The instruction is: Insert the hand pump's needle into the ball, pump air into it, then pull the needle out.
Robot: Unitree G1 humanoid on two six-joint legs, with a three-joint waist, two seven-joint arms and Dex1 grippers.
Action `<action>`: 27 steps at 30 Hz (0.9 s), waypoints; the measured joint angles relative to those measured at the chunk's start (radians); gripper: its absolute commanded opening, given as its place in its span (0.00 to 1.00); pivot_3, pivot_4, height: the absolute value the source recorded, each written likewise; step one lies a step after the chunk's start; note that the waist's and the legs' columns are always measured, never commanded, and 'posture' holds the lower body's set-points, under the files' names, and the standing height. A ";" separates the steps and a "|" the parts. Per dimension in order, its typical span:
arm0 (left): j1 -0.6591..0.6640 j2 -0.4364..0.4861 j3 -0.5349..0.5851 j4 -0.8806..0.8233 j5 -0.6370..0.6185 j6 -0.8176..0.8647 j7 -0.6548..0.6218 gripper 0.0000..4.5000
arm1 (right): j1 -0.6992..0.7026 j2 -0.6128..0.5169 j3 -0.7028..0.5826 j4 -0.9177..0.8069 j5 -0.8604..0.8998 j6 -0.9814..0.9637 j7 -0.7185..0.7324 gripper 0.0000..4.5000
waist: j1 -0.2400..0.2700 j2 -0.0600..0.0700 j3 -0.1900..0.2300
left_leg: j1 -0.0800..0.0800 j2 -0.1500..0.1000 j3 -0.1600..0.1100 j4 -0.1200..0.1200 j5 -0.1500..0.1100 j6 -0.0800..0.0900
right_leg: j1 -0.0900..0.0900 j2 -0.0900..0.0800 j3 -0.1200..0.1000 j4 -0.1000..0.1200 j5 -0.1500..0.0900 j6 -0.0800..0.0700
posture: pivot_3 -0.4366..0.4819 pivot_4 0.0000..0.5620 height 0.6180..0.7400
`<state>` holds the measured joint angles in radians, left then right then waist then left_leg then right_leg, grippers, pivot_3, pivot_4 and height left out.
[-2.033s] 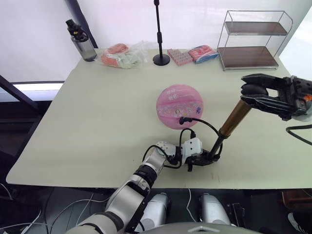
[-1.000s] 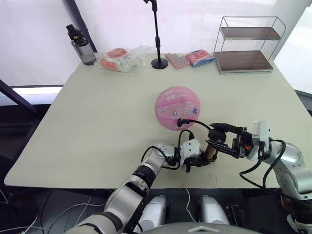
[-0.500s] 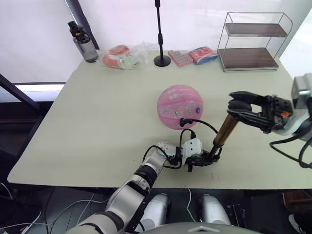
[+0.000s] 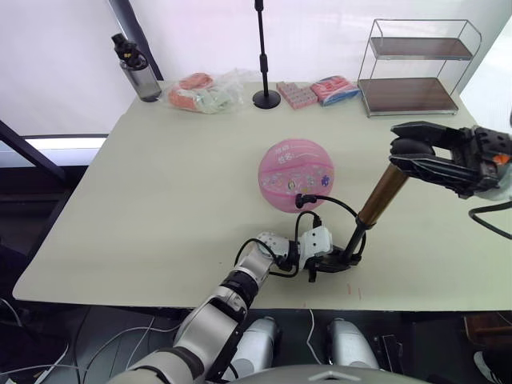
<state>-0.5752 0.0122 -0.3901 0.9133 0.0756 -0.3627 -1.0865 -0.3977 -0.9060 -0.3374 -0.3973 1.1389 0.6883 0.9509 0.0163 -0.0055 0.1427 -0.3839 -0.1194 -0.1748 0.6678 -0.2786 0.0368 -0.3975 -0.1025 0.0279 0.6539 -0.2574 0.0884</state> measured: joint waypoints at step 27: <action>0.017 0.017 -0.002 -0.008 0.030 -0.012 0.023 0.24 | 0.399 0.365 0.345 0.109 -0.616 -0.687 0.081 0.47 | -0.007 -0.003 -0.011 | 0.008 0.003 0.001 -0.001 0.000 -0.001 | 0.003 0.009 0.002 0.004 0.000 0.000 | 0.48 0.27 0.96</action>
<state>-0.5579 0.0293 -0.3918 0.9056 0.1057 -0.3751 -1.0632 0.0010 -0.5409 0.0074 -0.2885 0.5226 0.0018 1.0321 0.0095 -0.0090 0.1318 -0.3762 -0.1166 -0.1741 0.6673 -0.2784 0.0362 -0.3944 -0.0935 0.0295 0.6574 -0.2578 0.0888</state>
